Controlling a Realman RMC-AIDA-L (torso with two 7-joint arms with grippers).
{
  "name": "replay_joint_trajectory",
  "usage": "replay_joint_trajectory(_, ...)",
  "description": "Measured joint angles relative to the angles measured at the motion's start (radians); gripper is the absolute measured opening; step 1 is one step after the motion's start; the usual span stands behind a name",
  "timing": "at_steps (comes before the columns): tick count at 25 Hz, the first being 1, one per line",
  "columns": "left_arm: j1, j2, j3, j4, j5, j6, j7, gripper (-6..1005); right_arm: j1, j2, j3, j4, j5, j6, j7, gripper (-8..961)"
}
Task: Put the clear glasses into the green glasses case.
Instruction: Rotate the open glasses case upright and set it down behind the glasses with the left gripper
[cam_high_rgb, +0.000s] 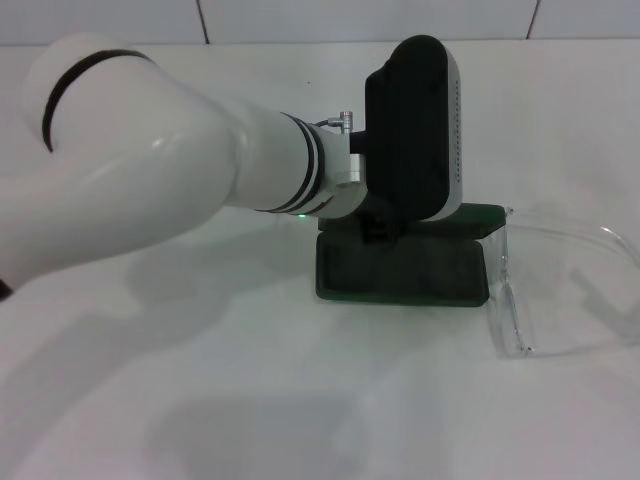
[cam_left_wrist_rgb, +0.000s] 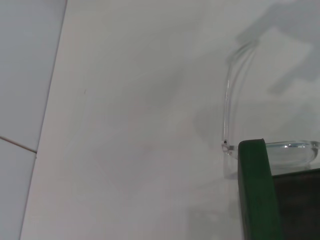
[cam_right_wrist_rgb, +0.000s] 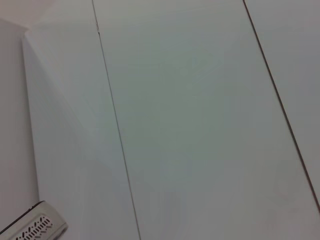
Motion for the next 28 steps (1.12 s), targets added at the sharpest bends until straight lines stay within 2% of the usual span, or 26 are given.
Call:
replay_joint_trajectory(23,0.008,0.002,-0.008,-0.012,-0.047,0.009,-0.002,387,0.001,0.002,-0.006,0.0,-0.002,0.001,0.0,777)
replay_joint_trajectory(28,0.0,0.003,-0.027,-0.004,-0.066,0.049,-0.002,386,0.0,0.002,-0.008,0.006,-0.003,0.001,0.0,777)
